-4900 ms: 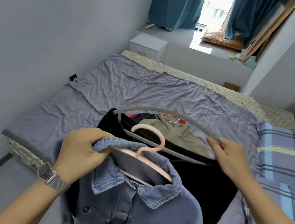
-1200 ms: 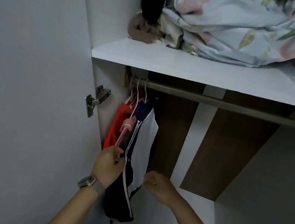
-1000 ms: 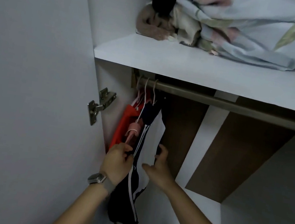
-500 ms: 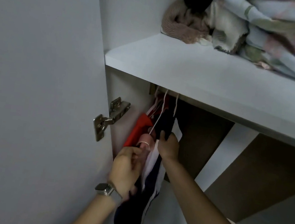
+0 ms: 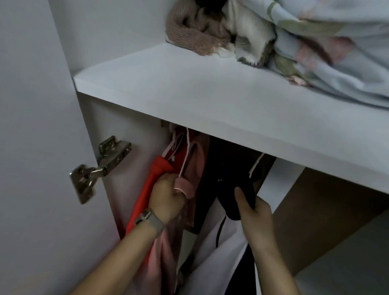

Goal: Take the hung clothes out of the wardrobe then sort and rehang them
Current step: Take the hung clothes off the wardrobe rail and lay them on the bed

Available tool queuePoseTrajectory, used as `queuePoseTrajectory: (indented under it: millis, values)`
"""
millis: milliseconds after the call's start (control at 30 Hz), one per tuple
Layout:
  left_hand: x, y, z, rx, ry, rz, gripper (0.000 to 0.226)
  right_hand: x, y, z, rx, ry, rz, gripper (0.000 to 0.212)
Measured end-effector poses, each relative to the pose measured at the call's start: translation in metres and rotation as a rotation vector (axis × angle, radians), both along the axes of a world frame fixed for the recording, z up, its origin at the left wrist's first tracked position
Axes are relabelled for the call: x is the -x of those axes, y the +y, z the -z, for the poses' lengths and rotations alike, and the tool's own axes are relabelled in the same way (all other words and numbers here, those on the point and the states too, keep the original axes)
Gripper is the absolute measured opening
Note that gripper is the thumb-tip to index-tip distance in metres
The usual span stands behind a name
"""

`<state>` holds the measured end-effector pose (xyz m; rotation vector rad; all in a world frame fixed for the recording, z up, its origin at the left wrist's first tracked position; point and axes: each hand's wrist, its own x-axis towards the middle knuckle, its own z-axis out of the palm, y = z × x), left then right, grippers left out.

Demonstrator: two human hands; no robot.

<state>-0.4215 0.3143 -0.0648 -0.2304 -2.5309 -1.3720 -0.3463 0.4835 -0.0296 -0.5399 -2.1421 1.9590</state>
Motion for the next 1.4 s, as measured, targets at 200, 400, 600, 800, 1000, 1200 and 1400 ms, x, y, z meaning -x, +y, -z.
queuePoseTrajectory:
  millis: [200, 400, 600, 800, 1000, 1200, 1400]
  values:
    - [-0.031, 0.0, -0.013, 0.023, 0.182, 0.18, 0.016, -0.007, 0.007, 0.001, -0.004, 0.051, 0.036, 0.011]
    - [-0.088, 0.025, 0.016, -0.073, 0.029, 0.246, 0.046, -0.011, -0.001, -0.012, 0.117, 0.099, 0.051, 0.01]
    - [-0.093, 0.024, 0.014, -0.122, 0.072, 0.22, 0.032, -0.024, 0.004, -0.021, 0.125, 0.198, 0.159, 0.012]
    - [-0.097, 0.018, 0.017, -0.063, 0.084, 0.272, 0.031, -0.034, 0.0, -0.013, -0.028, 0.216, 0.031, 0.014]
    - [-0.11, 0.029, 0.027, 0.064, 0.063, 0.278, 0.013, -0.026, -0.013, 0.0, 0.032, 0.094, -0.027, 0.014]
    - [-0.117, 0.038, 0.035, 0.145, 0.067, 0.293, 0.027, -0.016, -0.014, 0.013, -0.02, -0.011, -0.089, 0.042]
    - [-0.121, 0.032, 0.013, -0.163, -0.145, 0.639, 0.027, -0.02, 0.007, 0.025, -0.051, -0.071, -0.132, 0.043]
